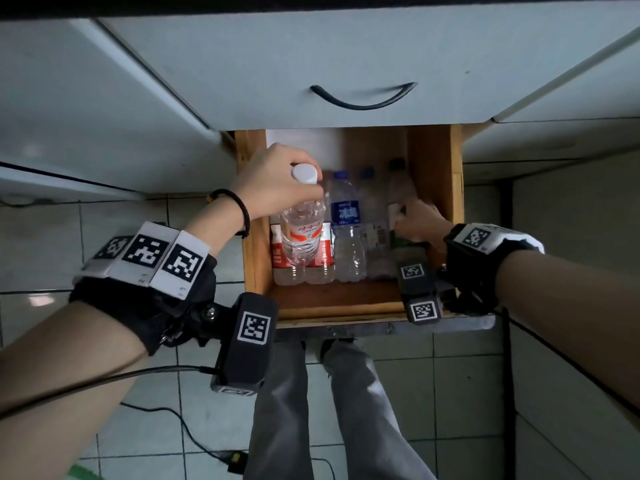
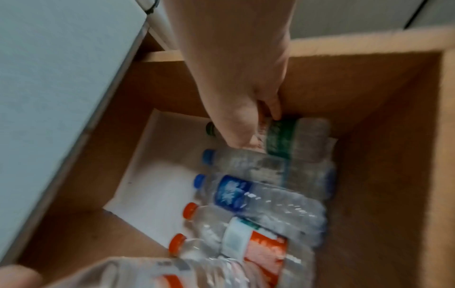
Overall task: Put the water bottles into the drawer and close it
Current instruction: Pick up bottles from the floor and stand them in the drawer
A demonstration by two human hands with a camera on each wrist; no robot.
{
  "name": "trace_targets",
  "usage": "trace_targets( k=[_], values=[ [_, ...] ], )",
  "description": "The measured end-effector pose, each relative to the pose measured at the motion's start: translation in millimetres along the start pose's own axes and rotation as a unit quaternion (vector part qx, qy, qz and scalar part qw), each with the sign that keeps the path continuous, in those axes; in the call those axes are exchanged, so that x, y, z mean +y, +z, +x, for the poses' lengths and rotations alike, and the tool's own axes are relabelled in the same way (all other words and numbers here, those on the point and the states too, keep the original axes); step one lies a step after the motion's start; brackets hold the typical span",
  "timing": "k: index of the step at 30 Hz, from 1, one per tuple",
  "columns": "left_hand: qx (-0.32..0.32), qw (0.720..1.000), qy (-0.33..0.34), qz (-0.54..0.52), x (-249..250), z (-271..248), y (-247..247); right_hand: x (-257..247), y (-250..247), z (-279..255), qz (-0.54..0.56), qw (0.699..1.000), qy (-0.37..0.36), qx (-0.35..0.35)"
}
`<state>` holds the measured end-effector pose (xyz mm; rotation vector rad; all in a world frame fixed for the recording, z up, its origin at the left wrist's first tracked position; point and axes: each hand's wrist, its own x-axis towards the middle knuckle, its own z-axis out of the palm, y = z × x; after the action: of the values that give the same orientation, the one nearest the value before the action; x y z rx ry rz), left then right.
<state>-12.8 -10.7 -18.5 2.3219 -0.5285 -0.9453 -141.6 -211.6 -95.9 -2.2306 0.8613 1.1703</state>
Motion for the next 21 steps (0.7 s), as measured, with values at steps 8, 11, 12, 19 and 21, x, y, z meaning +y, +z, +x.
trace_targets(
  k=[8, 11, 12, 19, 21],
  values=[
    [0.049, 0.998, 0.021, -0.019, -7.4, 13.9, 20.0, -9.2, 21.4, 4.1, -0.024, 0.999, -0.01, -0.027],
    [0.059, 0.998, 0.009, -0.033, -11.1, 18.8, 21.0, -11.9, 20.1, 6.0, -0.069, 0.995, -0.004, -0.066],
    [0.061, 0.998, 0.003, -0.031, -12.3, 20.4, 20.5, -11.4, 22.6, 7.1, -0.088, 0.993, 0.003, -0.072],
    [0.049, 0.999, -0.023, -0.008, -25.0, 27.5, 20.9, -10.5, 27.9, 7.8, -0.141, 0.982, -0.014, -0.126],
    [0.045, 0.998, -0.048, -0.018, -32.6, 26.1, 22.6, -12.6, 24.0, 9.6, -0.141, 0.976, -0.025, -0.162]
  ],
)
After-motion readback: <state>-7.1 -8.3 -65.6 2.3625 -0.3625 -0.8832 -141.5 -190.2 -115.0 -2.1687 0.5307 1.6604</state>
